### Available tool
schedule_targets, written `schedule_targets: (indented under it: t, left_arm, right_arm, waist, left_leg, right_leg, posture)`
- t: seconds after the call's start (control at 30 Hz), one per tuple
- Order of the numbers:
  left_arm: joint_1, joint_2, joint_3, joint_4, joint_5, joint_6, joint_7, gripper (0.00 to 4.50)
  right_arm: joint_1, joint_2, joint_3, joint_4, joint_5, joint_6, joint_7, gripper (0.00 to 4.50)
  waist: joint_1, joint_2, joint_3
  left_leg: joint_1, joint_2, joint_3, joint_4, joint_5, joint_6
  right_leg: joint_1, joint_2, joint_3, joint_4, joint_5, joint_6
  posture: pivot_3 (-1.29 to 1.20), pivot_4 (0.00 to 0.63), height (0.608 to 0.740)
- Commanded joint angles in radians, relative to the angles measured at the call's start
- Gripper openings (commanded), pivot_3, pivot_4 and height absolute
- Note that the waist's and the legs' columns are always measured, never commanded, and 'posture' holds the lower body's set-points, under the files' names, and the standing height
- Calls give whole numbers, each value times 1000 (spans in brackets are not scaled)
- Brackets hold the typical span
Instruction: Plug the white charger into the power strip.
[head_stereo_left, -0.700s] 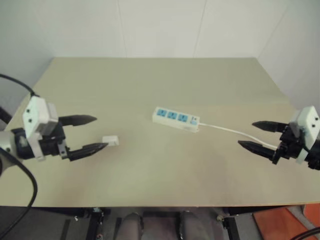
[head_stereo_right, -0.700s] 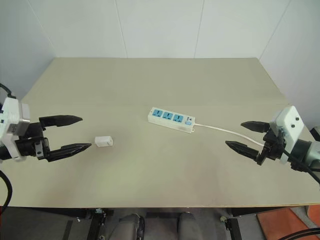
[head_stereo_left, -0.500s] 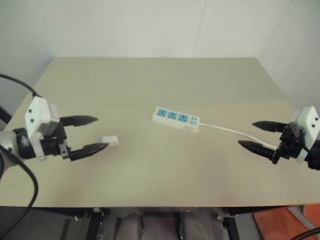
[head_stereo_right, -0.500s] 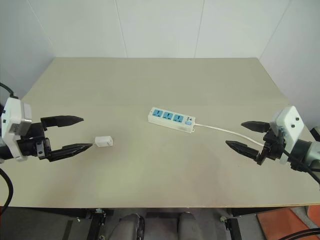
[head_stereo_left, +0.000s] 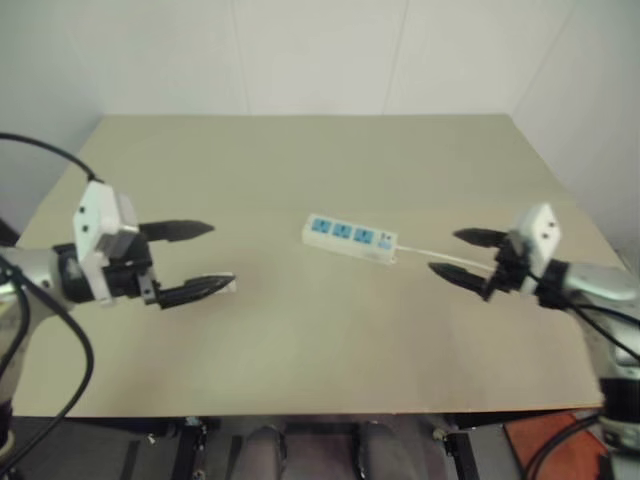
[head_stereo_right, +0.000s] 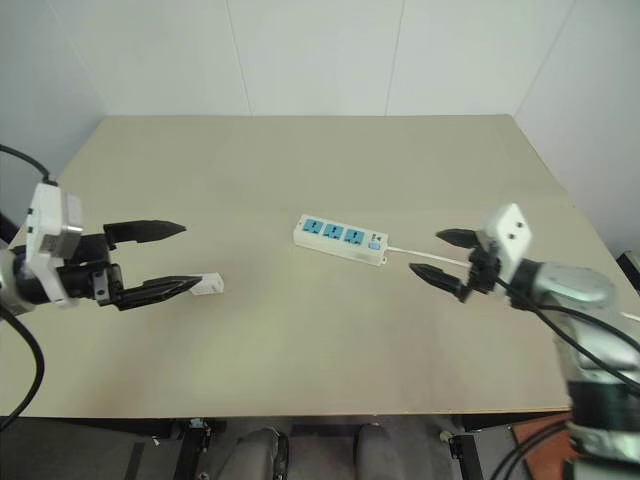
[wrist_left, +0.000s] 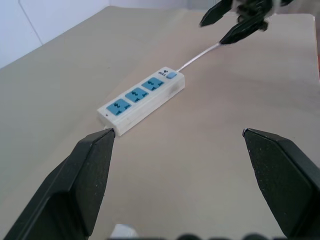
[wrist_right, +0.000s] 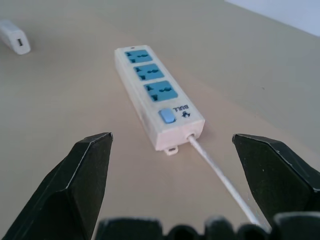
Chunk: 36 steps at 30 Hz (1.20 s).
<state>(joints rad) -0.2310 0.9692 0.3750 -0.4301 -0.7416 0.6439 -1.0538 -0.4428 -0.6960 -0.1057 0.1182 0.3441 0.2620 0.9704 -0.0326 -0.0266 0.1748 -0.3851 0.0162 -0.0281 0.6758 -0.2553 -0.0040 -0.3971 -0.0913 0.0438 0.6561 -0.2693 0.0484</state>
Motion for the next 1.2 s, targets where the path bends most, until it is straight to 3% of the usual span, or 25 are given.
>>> schedule_targets:
  t: [0.03, 0.2, 0.5, 0.7, 1.2]
  left_arm:
    - [-20, -12, -8, -4, -9, -27, 3, 4468]
    - [-22, -17, -11, 5, -11, -34, -1, 4468]
    - [-6, 4, 22, 26, -17, -37, -25, 4468]
    - [11, 28, 51, 24, -20, -37, -45, 4468]
    - [32, 14, 53, 12, -28, -42, -35, 4468]
  right_arm:
    - [-107, 49, 36, 150, -59, -133, -1, 4500]
    - [-250, 139, 88, 385, -105, -264, 51, 4500]
    - [-366, 234, 111, 645, -105, -362, 209, 4500]
    - [-434, 254, 93, 826, -138, -459, 199, 4500]
    - [-452, 226, 84, 920, -184, -521, 225, 4500]
  waist:
    - [-4, 0, 0]
    - [-11, 0, 0]
    - [-12, 0, 0]
    - [-13, 1, 0]
    - [-16, 1, 1]
  left_leg:
    - [-1, 0, 0, 0, 0, 0]
    - [-6, 0, 0, 0, 0, 0]
    - [-5, 0, 0, -1, 0, 0]
    - [-5, 0, 0, -2, 0, 0]
    - [-5, 0, 1, -2, 0, 0]
  right_leg:
    - [-2, 0, 0, 0, 0, 0]
    - [-7, 0, 0, 0, 0, 0]
    - [-7, 0, 0, 0, 0, 0]
    - [-7, -1, 0, 0, 0, 0]
    - [-7, -1, 1, 1, 0, 0]
  posture:
    - [0, 150, 740]
    - [0, 150, 740]
    - [0, 150, 740]
    - [0, 150, 740]
    - [0, 150, 740]
